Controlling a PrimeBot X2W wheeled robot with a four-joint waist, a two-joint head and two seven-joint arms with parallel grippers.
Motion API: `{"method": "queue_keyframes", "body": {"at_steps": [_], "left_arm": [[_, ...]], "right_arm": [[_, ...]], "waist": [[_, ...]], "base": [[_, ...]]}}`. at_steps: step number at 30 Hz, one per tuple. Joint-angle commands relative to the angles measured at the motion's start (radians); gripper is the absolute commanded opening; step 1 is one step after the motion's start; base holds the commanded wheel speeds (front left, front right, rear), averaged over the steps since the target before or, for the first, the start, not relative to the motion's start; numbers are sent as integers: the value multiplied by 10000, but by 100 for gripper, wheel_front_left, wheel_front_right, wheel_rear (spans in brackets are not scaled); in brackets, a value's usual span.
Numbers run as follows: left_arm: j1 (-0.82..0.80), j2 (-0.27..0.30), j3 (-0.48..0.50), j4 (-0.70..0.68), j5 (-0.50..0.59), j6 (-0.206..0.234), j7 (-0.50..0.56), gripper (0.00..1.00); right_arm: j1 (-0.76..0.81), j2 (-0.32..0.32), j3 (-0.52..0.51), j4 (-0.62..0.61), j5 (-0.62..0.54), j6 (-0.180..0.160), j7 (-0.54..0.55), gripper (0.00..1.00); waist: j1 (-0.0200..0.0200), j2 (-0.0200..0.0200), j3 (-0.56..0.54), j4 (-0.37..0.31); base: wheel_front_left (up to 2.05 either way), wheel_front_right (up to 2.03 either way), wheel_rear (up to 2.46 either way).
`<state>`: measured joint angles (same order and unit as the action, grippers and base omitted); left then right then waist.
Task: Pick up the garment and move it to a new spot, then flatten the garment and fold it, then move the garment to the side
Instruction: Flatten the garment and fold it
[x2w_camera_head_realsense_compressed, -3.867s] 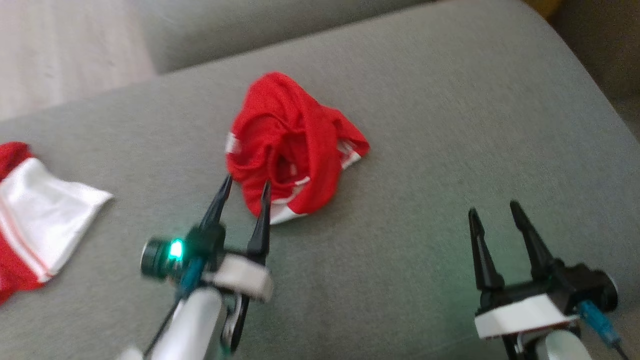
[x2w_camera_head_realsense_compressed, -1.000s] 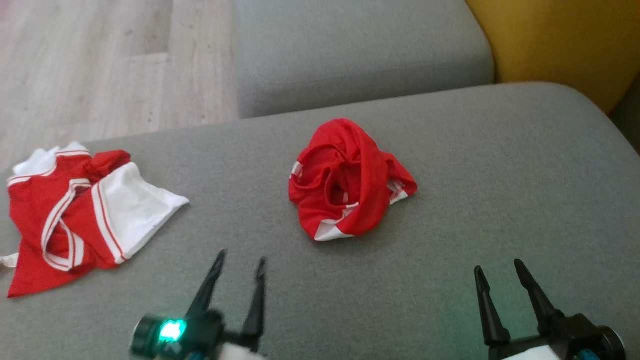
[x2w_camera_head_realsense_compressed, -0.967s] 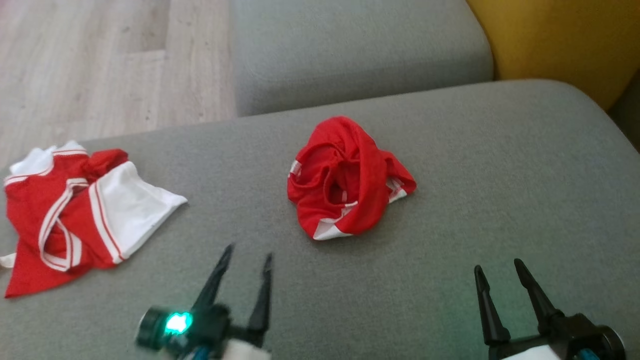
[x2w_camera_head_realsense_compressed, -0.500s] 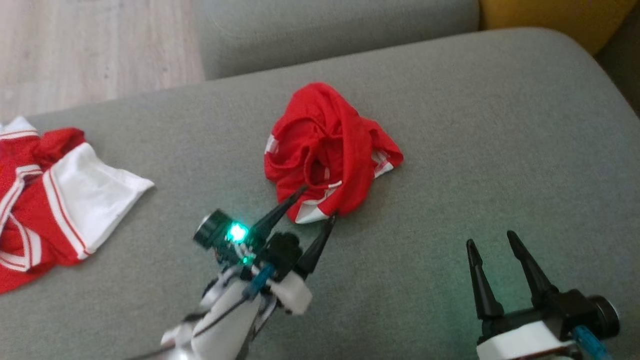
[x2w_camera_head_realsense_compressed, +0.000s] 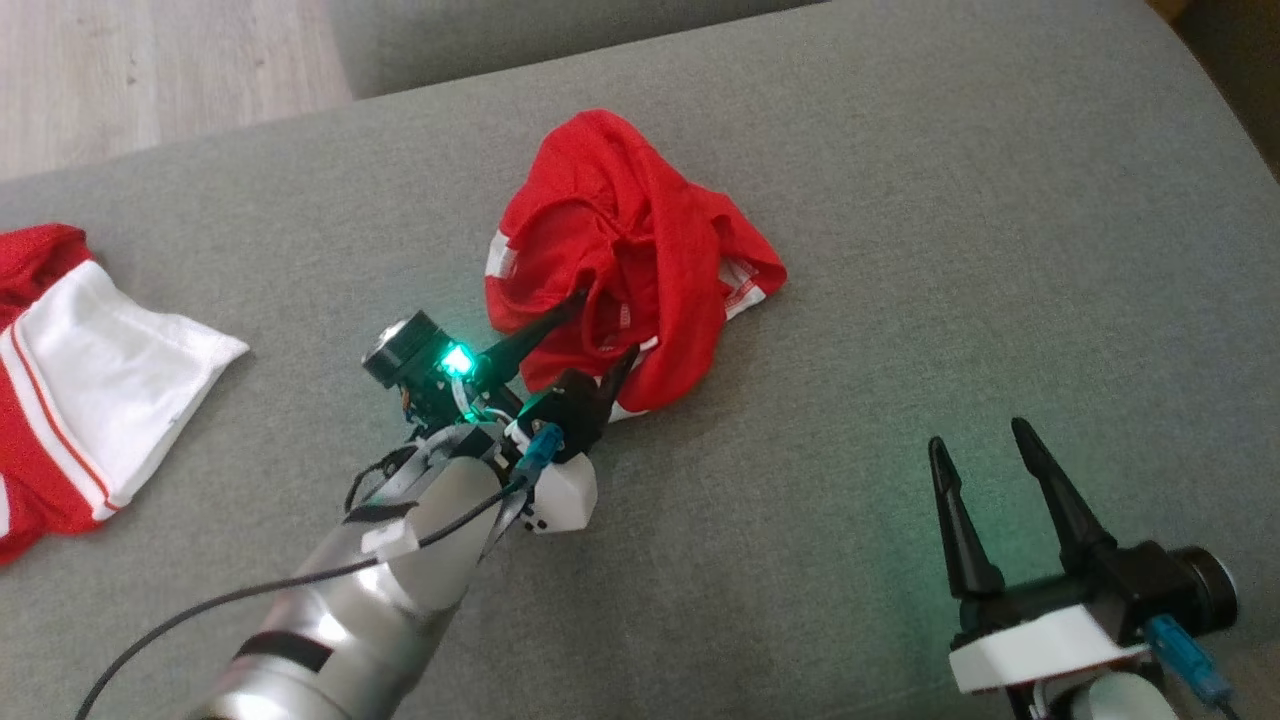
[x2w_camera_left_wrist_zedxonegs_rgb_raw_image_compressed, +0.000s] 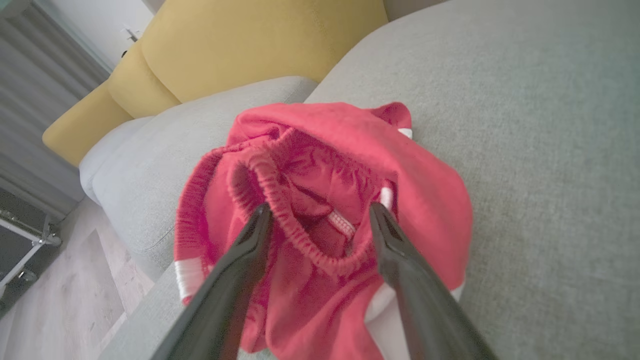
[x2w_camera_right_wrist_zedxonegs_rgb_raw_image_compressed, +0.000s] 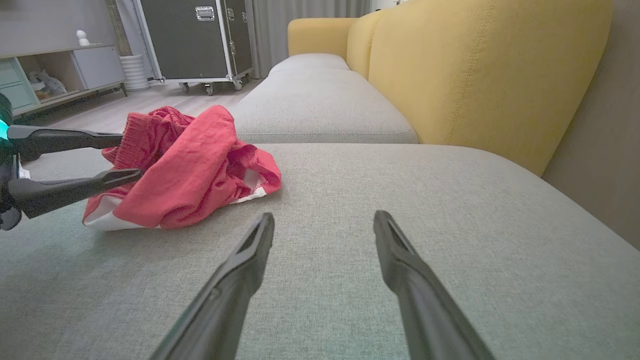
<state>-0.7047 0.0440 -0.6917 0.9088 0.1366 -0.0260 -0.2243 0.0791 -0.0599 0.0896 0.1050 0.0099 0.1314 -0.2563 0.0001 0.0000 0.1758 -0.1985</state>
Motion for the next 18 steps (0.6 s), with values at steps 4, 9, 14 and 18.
{"method": "queue_keyframes", "body": {"at_steps": [4,9,14,18], "left_arm": [[-956,87,-412,364,589,244,-239,100],[-1187,82,-641,571,792,750,-314,100],[-1475,77,-553,202,740,1620,-357,100],[-1601,73,-777,-305,802,1807,-367,100]], "right_arm": [[-510,-135,264,-313,-6,-7,-55,100],[-570,-117,254,-297,-21,-7,-55,100],[-524,-92,144,-293,-24,-7,-55,100],[-477,-70,147,-281,-38,-7,-55,100]], "waist": [[-1,0,182,-93],[-1,0,210,-137],[-1,0,161,-79],[-1,0,144,-33]], "base": [[0,0,0],[0,0,0],[0,0,0],[0,0,0]]}}
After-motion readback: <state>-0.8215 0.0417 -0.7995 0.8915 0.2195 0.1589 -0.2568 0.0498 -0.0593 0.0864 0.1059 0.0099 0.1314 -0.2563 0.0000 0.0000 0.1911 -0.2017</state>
